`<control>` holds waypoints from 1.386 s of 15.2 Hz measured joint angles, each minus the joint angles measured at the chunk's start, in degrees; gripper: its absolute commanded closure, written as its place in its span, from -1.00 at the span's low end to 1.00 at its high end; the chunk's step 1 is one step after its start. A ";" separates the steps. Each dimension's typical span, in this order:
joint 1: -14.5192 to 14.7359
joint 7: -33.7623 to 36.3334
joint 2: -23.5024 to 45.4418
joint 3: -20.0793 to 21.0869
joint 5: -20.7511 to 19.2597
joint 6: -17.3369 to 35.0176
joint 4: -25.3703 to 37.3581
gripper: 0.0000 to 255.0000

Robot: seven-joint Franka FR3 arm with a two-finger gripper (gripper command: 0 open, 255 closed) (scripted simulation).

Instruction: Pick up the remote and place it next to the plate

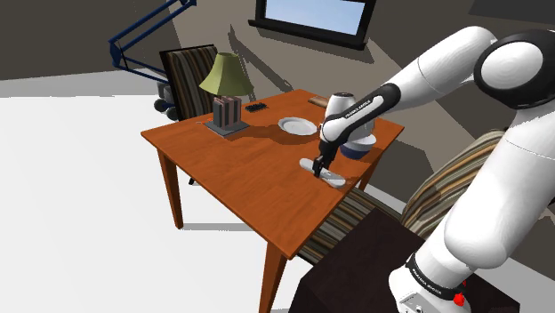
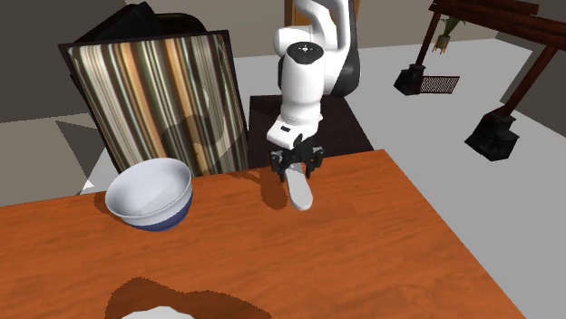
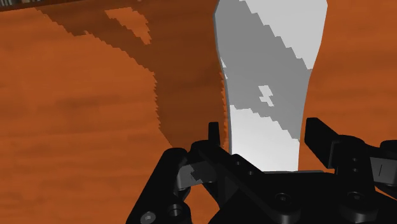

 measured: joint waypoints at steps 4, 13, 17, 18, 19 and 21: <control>0.07 0.48 -2.59 -0.05 -0.66 -3.08 0.53 1.00; -0.55 -1.79 5.06 -0.25 1.46 -9.58 14.53 1.00; -1.53 -3.37 12.77 -0.10 3.17 -13.10 25.65 1.00; -1.80 -3.65 14.85 0.00 3.57 -14.35 28.94 1.00; -2.19 -4.04 17.26 0.09 4.02 -15.61 32.60 1.00; -2.91 -4.57 21.83 0.32 4.75 -18.07 39.56 1.00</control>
